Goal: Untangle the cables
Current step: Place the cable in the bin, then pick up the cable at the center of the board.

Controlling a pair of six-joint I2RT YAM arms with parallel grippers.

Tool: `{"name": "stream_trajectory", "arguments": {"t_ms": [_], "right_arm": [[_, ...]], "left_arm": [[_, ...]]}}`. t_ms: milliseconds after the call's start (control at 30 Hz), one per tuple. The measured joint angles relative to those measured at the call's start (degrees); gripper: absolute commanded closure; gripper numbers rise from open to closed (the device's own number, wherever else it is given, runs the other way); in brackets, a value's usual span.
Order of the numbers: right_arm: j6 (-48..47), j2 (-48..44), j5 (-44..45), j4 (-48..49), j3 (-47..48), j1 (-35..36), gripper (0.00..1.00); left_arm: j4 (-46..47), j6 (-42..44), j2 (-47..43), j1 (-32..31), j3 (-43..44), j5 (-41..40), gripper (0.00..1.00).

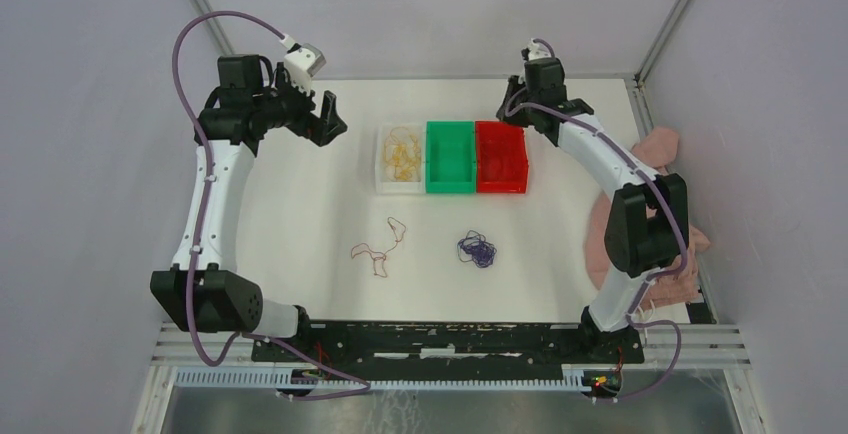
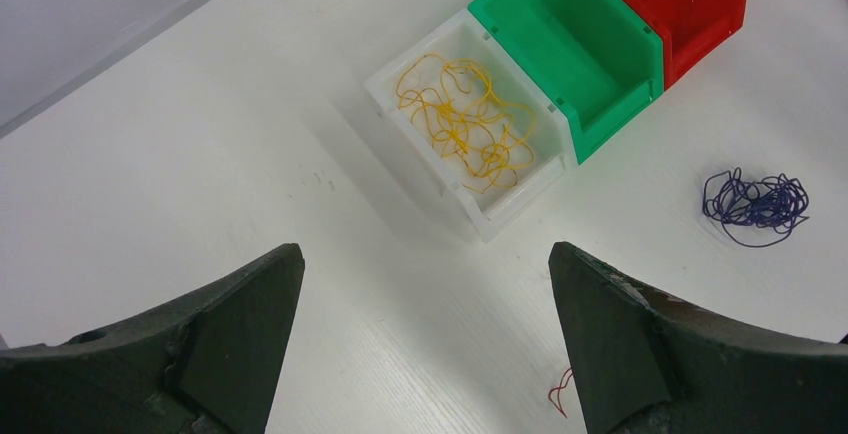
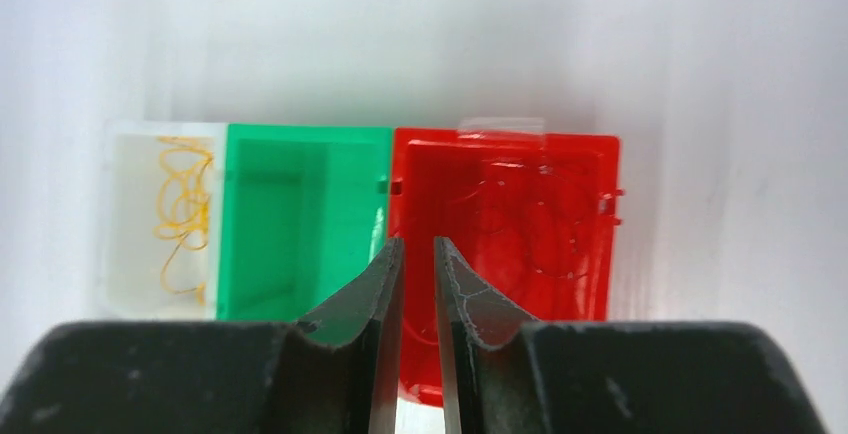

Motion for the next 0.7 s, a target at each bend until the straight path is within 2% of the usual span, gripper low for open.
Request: {"name": "stream_trajectory", "arguments": {"t_ms": [233,367,533,700], "right_arm": [[6.7,-0.9,-9.5,7.1,-11.0,0.3,0.87],[9.1,2.8,-13.0,7.5,-12.2,0.5,0.9],[9.8,6.0,-13.7,7.6,-12.2,0.5,0.91],[9.4,7.9,-10.2,6.6,-12.0,0.5,0.92]], "left_arm": [[0.0,0.4,-0.1,0.0,0.0,0.0,0.01],[0.0,0.5,-0.1,0.0,0.0,0.0,0.01],[0.0,0.8,-0.1,0.0,0.0,0.0,0.01],[0.0,1.0,-0.1,0.0,0.0,-0.1,0.01]]}}
